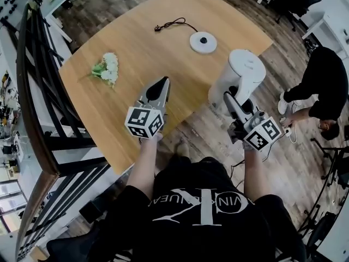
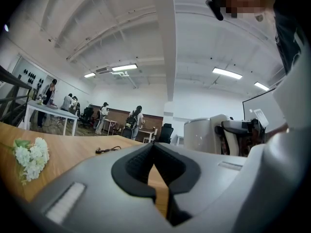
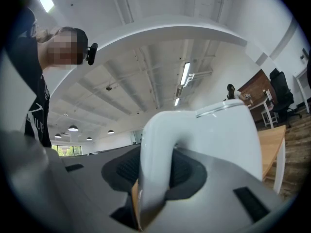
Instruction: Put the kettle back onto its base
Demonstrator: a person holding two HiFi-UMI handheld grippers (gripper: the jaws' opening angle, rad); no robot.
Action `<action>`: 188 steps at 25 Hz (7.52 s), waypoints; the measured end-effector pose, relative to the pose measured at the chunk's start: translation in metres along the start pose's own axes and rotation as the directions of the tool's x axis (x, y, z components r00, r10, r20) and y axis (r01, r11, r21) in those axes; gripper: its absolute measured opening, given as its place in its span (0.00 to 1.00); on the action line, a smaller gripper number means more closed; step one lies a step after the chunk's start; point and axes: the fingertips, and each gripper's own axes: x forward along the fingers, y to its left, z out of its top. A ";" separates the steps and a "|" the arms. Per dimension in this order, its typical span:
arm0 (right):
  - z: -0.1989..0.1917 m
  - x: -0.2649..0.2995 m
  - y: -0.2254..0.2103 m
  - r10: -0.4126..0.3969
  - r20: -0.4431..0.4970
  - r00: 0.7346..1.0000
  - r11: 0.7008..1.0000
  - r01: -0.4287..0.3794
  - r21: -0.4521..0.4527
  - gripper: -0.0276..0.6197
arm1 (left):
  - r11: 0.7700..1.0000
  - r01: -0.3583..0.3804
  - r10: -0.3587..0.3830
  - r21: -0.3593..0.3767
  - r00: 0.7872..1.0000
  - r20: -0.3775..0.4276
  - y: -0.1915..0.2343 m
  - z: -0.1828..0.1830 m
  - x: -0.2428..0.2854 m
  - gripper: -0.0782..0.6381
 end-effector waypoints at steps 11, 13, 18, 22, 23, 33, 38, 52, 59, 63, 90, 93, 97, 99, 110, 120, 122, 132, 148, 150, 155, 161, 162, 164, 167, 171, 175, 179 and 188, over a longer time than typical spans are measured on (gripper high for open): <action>0.002 0.024 -0.020 0.018 0.000 1.000 1.000 -0.018 0.010 0.25 | 1.000 0.000 0.000 0.011 1.000 -0.015 0.007 0.001 0.021 0.12; 0.002 0.029 -0.027 0.031 -0.001 1.000 0.999 -0.031 0.010 0.25 | 1.000 -0.005 0.005 0.014 1.000 -0.015 0.009 0.002 0.029 0.12; 0.005 0.039 -0.051 0.060 -0.006 0.998 0.998 -0.060 0.020 0.25 | 0.999 -0.029 0.029 0.033 1.000 -0.008 0.012 0.004 0.050 0.12; 0.015 0.064 -0.078 0.083 -0.011 0.996 0.996 -0.083 0.030 0.25 | 0.998 -0.052 0.052 0.035 0.999 -0.006 0.030 0.014 0.076 0.12; 0.017 0.071 -0.085 0.090 -0.015 0.996 0.996 -0.089 0.031 0.25 | 0.998 -0.058 0.058 0.034 0.998 -0.003 0.034 0.017 0.082 0.12; 0.031 0.123 -0.144 0.151 -0.039 0.988 0.988 -0.149 0.043 0.25 | 0.991 -0.128 0.128 0.027 0.992 0.001 0.067 0.028 0.132 0.12; 0.035 0.144 -0.162 0.192 -0.046 0.980 0.981 -0.189 0.046 0.25 | 0.988 -0.151 0.151 0.026 0.989 0.002 0.078 0.029 0.154 0.12; 0.038 0.201 -0.187 0.299 -0.060 0.952 0.954 -0.295 0.057 0.25 | 0.973 -0.231 0.231 0.000 0.973 -0.019 0.107 0.019 0.180 0.12; 0.031 0.222 -0.197 0.339 -0.077 0.938 0.940 -0.334 0.062 0.25 | 0.964 -0.265 0.264 -0.006 0.964 -0.042 0.113 0.011 0.187 0.12; 0.025 0.234 -0.198 0.360 -0.083 0.929 0.932 -0.355 0.068 0.25 | 0.958 -0.285 0.285 -0.009 0.957 -0.055 0.118 0.007 0.184 0.12; -0.001 0.227 -0.190 0.406 -0.166 0.899 0.913 -0.409 0.018 0.25 | 0.961 -0.273 0.269 -0.051 0.961 -0.071 0.120 -0.012 0.187 0.12; -0.004 0.223 -0.188 0.410 -0.179 0.895 0.910 -0.414 0.012 0.25 | 0.960 -0.272 0.268 -0.059 0.961 -0.068 0.118 -0.013 0.184 0.12; -0.007 0.218 -0.186 0.421 -0.202 0.884 0.903 -0.430 0.002 0.25 | 0.959 -0.278 0.274 -0.061 0.960 -0.064 0.117 -0.011 0.176 0.12; -0.009 0.214 -0.184 0.431 -0.218 0.876 0.896 -0.443 -0.009 0.25 | 0.958 -0.282 0.279 -0.058 0.958 -0.063 0.118 -0.010 0.172 0.12; -0.033 0.201 -0.171 0.462 -0.334 0.822 0.860 -0.507 -0.058 0.24 | 0.957 -0.285 0.282 -0.049 0.957 -0.063 0.114 -0.007 0.158 0.12; -0.032 0.205 -0.172 0.418 -0.292 0.860 0.888 -0.455 -0.068 0.24 | 0.958 -0.282 0.278 -0.049 0.958 -0.070 0.115 -0.008 0.154 0.12; -0.031 0.206 -0.173 0.402 -0.283 0.871 0.897 -0.437 -0.071 0.24 | 0.958 -0.282 0.278 -0.050 0.958 -0.071 0.114 -0.008 0.154 0.12; -0.032 0.212 -0.179 0.260 -0.224 0.939 0.958 -0.279 -0.058 0.25 | 0.962 -0.269 0.265 -0.052 0.961 -0.072 0.114 -0.009 0.150 0.12; -0.053 0.189 -0.187 0.282 -0.324 0.903 0.951 -0.309 -0.032 0.25 | 0.970 -0.240 0.236 -0.044 0.968 -0.090 0.106 -0.010 0.150 0.12; -0.056 0.187 -0.189 0.273 -0.330 0.903 0.953 -0.301 -0.034 0.25 | 0.971 -0.235 0.231 -0.044 0.969 -0.092 0.105 -0.010 0.151 0.12; -0.059 0.183 -0.191 0.255 -0.335 0.907 0.959 -0.283 -0.034 0.25 | 0.973 -0.228 0.223 -0.043 0.970 -0.094 0.102 -0.011 0.150 0.12; -0.060 0.177 -0.193 0.226 -0.339 0.913 0.967 -0.252 -0.035 0.25 | 0.974 -0.223 0.218 -0.041 0.971 -0.096 0.101 -0.011 0.145 0.12; -0.061 0.175 -0.194 0.219 -0.336 0.916 0.969 -0.244 -0.034 0.25 | 0.974 -0.222 0.218 -0.041 0.971 -0.095 0.101 -0.011 0.145 0.12; -0.060 0.172 -0.195 0.205 -0.332 0.921 0.973 -0.229 -0.033 0.25 | 0.975 -0.220 0.215 -0.041 0.972 -0.093 0.101 -0.011 0.143 0.12; -0.059 0.167 -0.195 0.186 -0.328 0.926 0.978 -0.208 -0.033 0.25 | 0.976 -0.212 0.208 -0.039 0.974 -0.091 0.099 -0.010 0.141 0.12; -0.060 0.160 -0.195 0.156 -0.330 0.931 0.984 -0.175 -0.030 0.25 | 0.979 -0.198 0.194 -0.040 0.977 -0.091 0.095 -0.011 0.138 0.12; -0.059 0.153 -0.192 0.132 -0.329 0.935 0.987 -0.153 -0.040 0.25 | 0.983 -0.179 0.176 -0.036 0.981 -0.086 0.091 -0.009 0.135 0.12; -0.057 0.144 -0.188 0.115 -0.337 0.934 0.989 -0.140 -0.050 0.25 | 0.986 -0.162 0.158 -0.033 0.984 -0.082 0.084 -0.007 0.133 0.12; -0.047 0.127 -0.183 0.025 -0.304 0.952 0.994 -0.057 -0.096 0.14 | 0.991 -0.135 0.133 -0.019 0.989 -0.066 0.073 0.000 0.123 0.12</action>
